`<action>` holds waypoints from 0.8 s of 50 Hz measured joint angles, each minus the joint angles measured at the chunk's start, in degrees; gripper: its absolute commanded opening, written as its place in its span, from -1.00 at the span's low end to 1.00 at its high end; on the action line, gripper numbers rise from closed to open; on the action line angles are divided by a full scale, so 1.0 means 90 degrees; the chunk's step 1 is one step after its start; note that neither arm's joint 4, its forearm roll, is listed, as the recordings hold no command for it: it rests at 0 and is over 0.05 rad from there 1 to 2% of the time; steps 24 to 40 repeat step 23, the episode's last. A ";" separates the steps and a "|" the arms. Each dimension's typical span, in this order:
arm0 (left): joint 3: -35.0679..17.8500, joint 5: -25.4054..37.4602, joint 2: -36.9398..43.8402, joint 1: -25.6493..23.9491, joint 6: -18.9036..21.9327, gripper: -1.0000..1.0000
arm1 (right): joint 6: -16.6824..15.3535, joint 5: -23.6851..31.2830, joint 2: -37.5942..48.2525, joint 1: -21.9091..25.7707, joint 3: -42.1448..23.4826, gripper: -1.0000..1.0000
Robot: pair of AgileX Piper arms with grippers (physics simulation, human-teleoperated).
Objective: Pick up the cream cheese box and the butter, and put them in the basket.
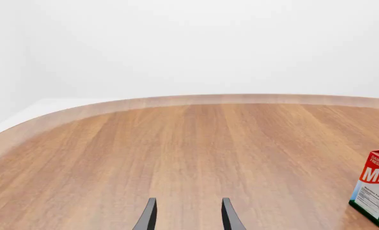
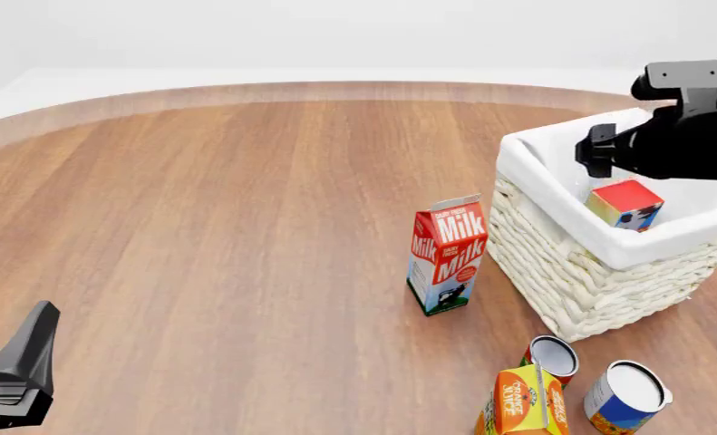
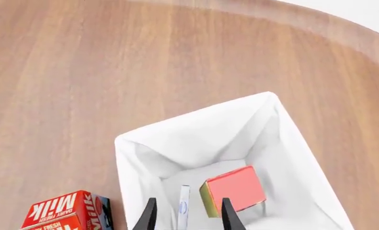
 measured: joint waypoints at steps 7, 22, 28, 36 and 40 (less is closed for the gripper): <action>0.0000 0.0000 0.0000 0.0000 0.0000 1.00 | -0.0048 0.0054 -0.0115 0.0037 -0.0040 1.00; 0.0000 0.0000 0.0000 0.0000 0.0000 1.00 | -0.0308 0.0335 -0.0701 0.0388 -0.0168 1.00; 0.0000 0.0000 0.0000 0.0000 0.0000 1.00 | -0.0344 0.0389 -0.0768 0.0441 -0.0216 1.00; 0.0000 0.0000 0.0000 0.0000 0.0000 1.00 | -0.0344 0.0389 -0.0768 0.0441 -0.0216 1.00; 0.0000 0.0000 0.0000 0.0000 0.0000 1.00 | -0.0344 0.0389 -0.0768 0.0441 -0.0216 1.00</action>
